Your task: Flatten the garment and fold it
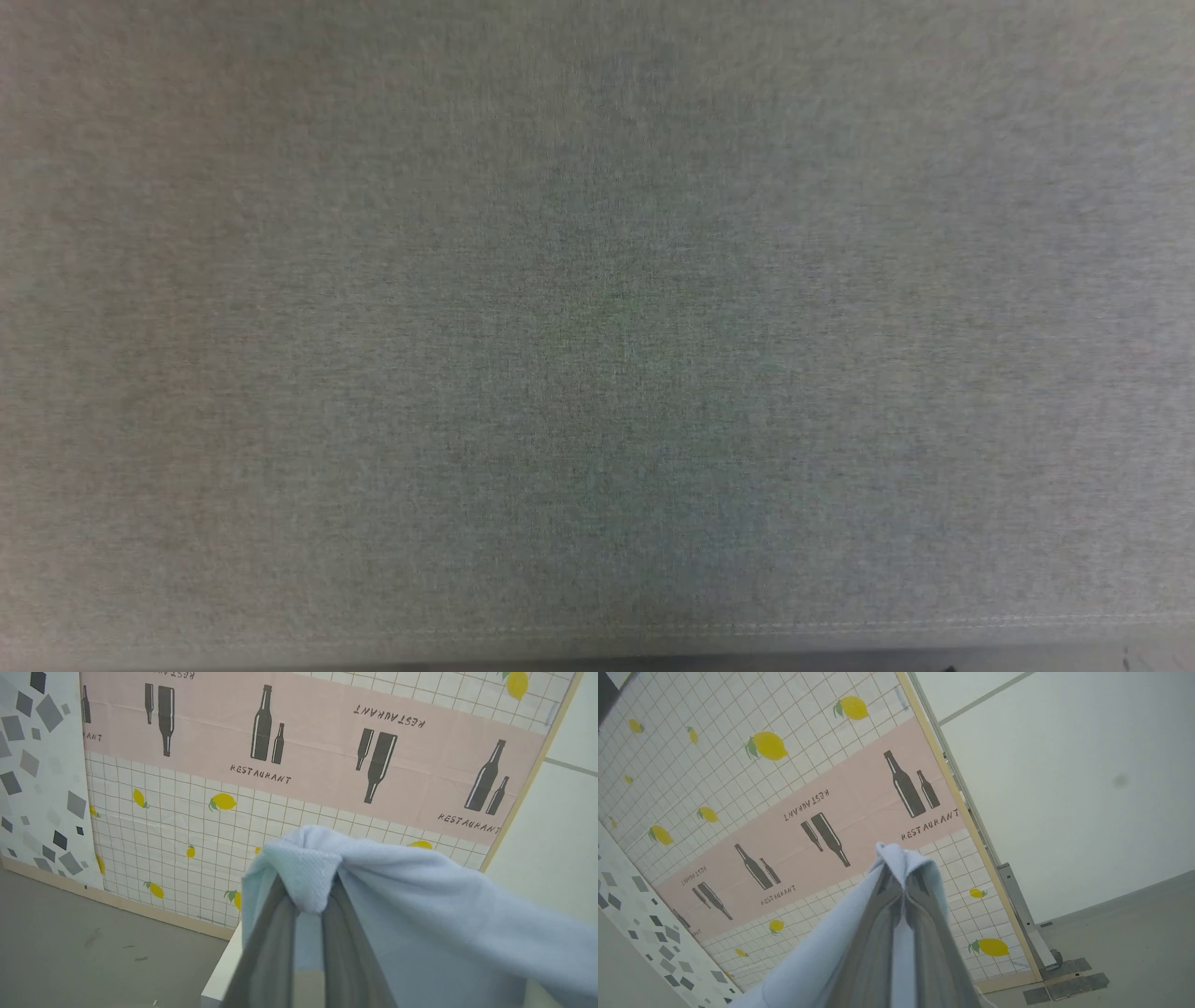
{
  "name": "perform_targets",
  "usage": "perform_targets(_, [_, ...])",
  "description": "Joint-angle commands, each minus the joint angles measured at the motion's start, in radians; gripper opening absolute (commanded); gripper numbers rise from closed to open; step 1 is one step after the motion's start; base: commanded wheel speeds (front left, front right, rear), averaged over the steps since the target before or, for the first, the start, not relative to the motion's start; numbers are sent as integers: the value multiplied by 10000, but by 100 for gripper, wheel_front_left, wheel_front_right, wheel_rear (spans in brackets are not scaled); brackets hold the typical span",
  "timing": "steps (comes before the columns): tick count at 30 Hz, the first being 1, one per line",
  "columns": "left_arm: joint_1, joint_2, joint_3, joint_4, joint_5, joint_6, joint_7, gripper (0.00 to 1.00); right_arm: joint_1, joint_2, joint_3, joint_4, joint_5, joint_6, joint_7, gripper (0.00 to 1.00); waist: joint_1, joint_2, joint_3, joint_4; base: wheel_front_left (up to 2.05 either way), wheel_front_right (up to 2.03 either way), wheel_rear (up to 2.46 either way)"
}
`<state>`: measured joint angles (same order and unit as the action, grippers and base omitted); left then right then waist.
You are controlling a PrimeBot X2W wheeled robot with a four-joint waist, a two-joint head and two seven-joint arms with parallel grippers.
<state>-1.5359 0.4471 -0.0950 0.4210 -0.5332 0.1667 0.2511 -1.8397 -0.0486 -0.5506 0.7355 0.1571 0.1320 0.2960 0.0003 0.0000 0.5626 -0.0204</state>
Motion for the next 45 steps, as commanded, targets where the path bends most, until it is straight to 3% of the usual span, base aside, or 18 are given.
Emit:
perform_targets(1, [-181,-17,53,141,-10,-96,-208,0,-147,-18,62,246,-2,-13,-191,0,-3,0,1109,101,0,0,0])
perform_targets(7, [84,-337,80,897,-302,-469,-874,0,119,-17,577,1069,208,-13,-622,0,-3,0,1298,330,0,0,0])
perform_targets(13, [1243,-850,78,1697,-761,-1040,-1562,0,1702,-17,1365,1043,854,-13,-840,0,-3,0,703,604,0,0,0])
perform_targets(21, [4232,-2055,-151,2391,-1508,-2155,-2705,0,5986,-17,3062,-645,2777,-13,-713,0,-3,0,-1335,971,0,0,0])
perform_targets(27, [7206,-2830,-80,2338,-2145,-2490,-3451,0,10021,-237,3808,-2467,3841,-13,-598,0,-3,0,-3062,1012,0,0,0])
perform_targets(35, [10964,-3031,52,1153,-2468,-2092,-3610,0,14420,-208,3075,-4204,4409,-13,-409,0,-3,0,-4477,874,0,0,0])
perform_targets(45, [14874,-2793,552,-1616,-2976,-516,-2349,0,17546,-56,2105,-5906,3442,-13,435,0,-3,0,-5103,488,0,0,0])
